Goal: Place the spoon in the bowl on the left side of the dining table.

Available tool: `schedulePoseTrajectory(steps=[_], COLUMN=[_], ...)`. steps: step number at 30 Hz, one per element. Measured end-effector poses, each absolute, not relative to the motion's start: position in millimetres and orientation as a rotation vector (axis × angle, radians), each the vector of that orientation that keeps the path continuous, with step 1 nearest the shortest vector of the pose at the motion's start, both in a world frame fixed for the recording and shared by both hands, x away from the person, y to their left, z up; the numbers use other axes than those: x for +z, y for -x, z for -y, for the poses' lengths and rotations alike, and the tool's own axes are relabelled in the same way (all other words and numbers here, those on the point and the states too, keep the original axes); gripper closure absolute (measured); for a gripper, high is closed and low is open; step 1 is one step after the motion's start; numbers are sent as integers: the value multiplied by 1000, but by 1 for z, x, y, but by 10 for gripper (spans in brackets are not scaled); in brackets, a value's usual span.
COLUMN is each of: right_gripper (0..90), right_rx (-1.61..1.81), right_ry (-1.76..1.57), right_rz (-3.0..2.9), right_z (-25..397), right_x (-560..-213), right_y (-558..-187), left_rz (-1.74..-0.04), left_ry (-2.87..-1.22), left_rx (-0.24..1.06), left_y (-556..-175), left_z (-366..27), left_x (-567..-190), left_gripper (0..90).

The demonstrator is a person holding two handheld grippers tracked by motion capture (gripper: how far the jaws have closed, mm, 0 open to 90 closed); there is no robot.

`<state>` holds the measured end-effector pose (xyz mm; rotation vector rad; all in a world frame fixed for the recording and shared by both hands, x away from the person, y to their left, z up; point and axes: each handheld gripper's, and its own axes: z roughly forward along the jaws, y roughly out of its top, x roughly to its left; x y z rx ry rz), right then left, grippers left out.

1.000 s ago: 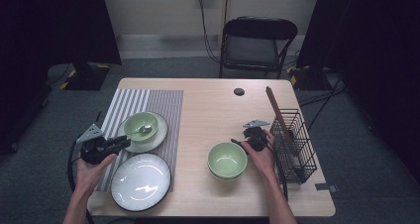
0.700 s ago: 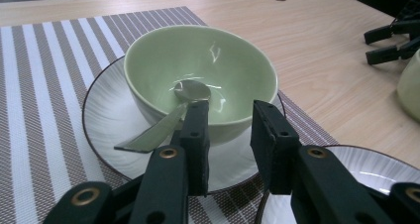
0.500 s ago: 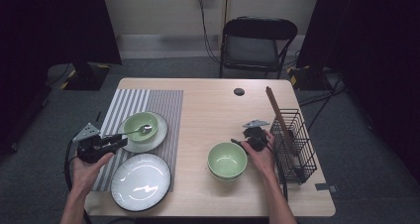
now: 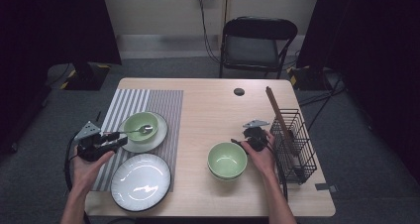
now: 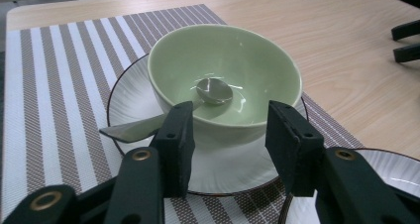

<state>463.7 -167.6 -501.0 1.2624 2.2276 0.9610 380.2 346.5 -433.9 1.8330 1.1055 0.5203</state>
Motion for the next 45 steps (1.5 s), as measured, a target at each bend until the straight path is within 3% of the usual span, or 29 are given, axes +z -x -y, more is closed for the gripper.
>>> schedulePoseTrajectory(steps=[45], right_gripper=[135], right_rx=[961], right_ry=[-1265], right_rz=[-2226], right_z=[167], right_x=[-501], right_y=[-463], left_rz=[-1153], left_ry=[-1852], left_rx=[509], left_y=[-405], left_z=[-364], left_x=[-429], left_gripper=[444])
